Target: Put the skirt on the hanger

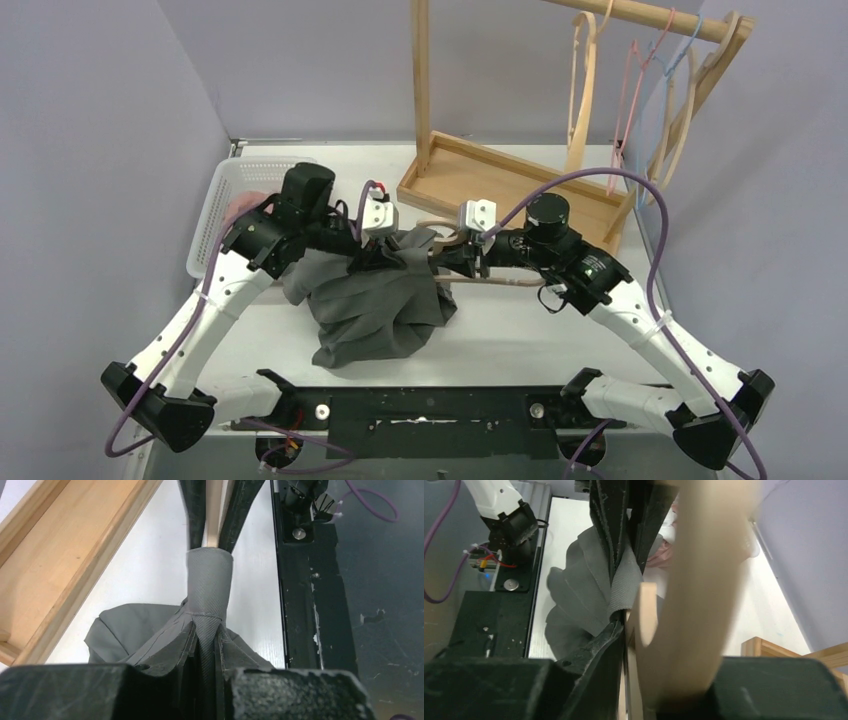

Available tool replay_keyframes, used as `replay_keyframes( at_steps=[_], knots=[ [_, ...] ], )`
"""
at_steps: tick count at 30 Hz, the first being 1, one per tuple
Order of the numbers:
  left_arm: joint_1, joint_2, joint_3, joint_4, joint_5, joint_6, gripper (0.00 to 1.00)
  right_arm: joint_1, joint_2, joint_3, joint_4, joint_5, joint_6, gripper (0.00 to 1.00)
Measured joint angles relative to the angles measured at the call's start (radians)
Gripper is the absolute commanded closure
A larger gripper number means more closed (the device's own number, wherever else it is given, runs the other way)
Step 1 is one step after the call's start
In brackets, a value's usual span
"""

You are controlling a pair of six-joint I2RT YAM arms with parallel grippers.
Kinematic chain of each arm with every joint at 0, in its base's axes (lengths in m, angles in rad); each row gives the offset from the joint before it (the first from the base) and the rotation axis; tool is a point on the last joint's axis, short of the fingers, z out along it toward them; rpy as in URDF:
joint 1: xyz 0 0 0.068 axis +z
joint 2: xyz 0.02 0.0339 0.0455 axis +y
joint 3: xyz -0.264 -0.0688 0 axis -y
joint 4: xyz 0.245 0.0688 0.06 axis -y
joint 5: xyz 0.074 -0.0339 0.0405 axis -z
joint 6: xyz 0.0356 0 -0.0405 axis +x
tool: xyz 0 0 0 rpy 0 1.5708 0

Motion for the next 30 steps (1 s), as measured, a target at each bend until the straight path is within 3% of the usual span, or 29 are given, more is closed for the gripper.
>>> replay_keyframes(
  at_steps=[1, 3, 6, 16, 23, 30],
  knots=[
    [0.0, 0.0, 0.0, -0.001, 0.0, 0.006, 1.0, 0.0, -0.001, 0.0, -0.001, 0.007, 0.002, 0.52],
    [-0.002, -0.005, -0.002, -0.003, -0.021, 0.011, 1.0, 0.0, -0.007, 0.0, 0.006, 0.033, 0.014, 0.35],
    [0.0, -0.04, -0.031, 0.023, -0.09, -0.007, 1.0, 0.0, -0.057, -0.017, 0.018, 0.097, 0.032, 0.27],
    [0.001, -0.258, -0.155, 0.219, -0.41, -0.166, 1.0, 0.001, -0.266, -0.166, 0.087, 0.415, 0.177, 0.26],
    [0.001, -0.339, -0.161, 0.286, -0.469, -0.208, 1.0, 0.012, -0.201, -0.372, 0.238, 0.589, 0.443, 0.41],
    [0.001, -0.391, -0.188, 0.303, -0.447, -0.218, 1.0, 0.033, -0.043, -0.448, 0.341, 0.869, 0.757, 0.3]
  ],
)
